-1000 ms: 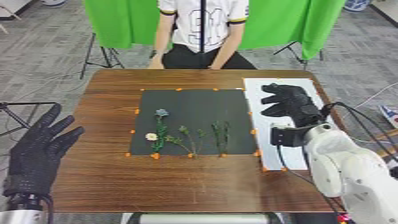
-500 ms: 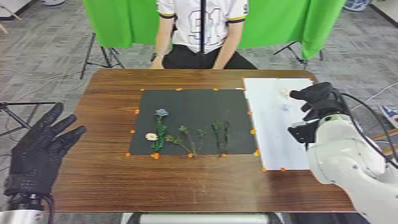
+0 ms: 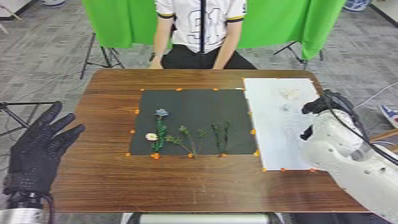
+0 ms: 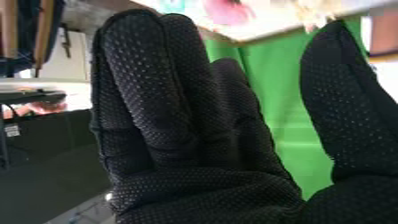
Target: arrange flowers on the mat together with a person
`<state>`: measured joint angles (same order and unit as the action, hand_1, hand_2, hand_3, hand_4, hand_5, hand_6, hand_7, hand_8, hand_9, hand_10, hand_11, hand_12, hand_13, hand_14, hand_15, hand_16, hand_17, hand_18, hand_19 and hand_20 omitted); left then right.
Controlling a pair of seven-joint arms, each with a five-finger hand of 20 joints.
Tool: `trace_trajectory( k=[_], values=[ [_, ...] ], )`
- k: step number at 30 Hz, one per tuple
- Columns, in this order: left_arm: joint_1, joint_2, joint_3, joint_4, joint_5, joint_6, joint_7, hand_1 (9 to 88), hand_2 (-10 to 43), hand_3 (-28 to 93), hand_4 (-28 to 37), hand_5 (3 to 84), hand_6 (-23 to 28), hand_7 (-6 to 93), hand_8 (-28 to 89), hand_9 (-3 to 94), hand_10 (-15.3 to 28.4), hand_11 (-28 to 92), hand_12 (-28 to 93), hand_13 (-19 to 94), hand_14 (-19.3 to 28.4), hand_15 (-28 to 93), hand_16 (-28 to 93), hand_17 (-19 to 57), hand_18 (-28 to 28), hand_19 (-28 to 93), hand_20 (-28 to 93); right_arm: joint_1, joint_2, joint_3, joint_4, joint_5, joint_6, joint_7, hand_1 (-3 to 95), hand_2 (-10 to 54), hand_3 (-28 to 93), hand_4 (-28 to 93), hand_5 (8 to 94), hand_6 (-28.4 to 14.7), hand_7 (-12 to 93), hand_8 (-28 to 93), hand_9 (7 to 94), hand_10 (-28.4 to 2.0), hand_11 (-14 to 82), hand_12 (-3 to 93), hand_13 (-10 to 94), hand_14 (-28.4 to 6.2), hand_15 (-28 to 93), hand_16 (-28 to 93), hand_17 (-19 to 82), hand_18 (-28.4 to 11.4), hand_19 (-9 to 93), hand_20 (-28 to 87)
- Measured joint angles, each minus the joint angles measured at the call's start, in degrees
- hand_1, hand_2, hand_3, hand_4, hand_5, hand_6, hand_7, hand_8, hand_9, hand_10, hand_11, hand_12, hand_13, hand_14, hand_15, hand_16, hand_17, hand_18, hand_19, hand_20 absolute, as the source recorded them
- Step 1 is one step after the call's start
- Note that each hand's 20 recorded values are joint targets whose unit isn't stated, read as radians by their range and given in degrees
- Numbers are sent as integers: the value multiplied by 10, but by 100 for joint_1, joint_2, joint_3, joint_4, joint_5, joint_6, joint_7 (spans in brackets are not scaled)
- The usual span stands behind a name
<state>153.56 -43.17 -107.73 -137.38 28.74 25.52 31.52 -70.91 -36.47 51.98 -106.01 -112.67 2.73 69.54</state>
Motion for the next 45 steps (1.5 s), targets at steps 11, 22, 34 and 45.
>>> trace_trajectory(
  k=[11, 22, 34, 45],
  values=[
    [-94, -220, 4, -1, 127, -91, -128, 213, 67, 756, -243, 296, 41, 100, -83, 281, 142, 167, 122, 203, 216, 443, -48, -97, 193, 379, 153, 342, 0, -330, 605, 150, -282, 181, 423, -94, 656, -192, 532, -37, 89, -101, 788, -199, 199, 155, 798, -130, 538, 135, 435, -238, 838, -180],
    [-101, -68, 29, 3, 37, -83, -118, 213, 67, 757, -243, 297, 42, 101, -84, 281, 141, 170, 122, 203, 216, 446, -48, -97, 192, 380, 153, 713, 1, -870, 1004, 346, -500, 132, 457, -95, 661, -223, 532, -32, 92, -103, 773, -192, 196, 152, 789, -124, 536, 133, 440, -223, 819, -187],
    [-122, 28, 66, 12, -46, -81, -13, 213, 67, 758, -242, 299, 43, 101, -84, 282, 142, 173, 122, 203, 216, 446, -49, -97, 192, 379, 153, 1130, 0, -1533, 1267, 74, -421, -75, 605, -95, 578, -279, 840, 29, 121, -21, 911, -93, 105, 248, 839, -81, 467, 166, 449, -200, 789, -129],
    [-19, 214, 74, 12, -238, -17, 286, 214, 66, 761, -240, 299, 43, 100, -84, 282, 143, 173, 122, 204, 216, 446, -49, -97, 191, 379, 153, 1105, -4, -1580, 1309, -119, -77, -237, 577, -95, 630, -280, 735, 2, 129, -52, 868, -107, 107, 264, 829, -79, 474, 179, 436, -197, 783, -128]
  ],
)
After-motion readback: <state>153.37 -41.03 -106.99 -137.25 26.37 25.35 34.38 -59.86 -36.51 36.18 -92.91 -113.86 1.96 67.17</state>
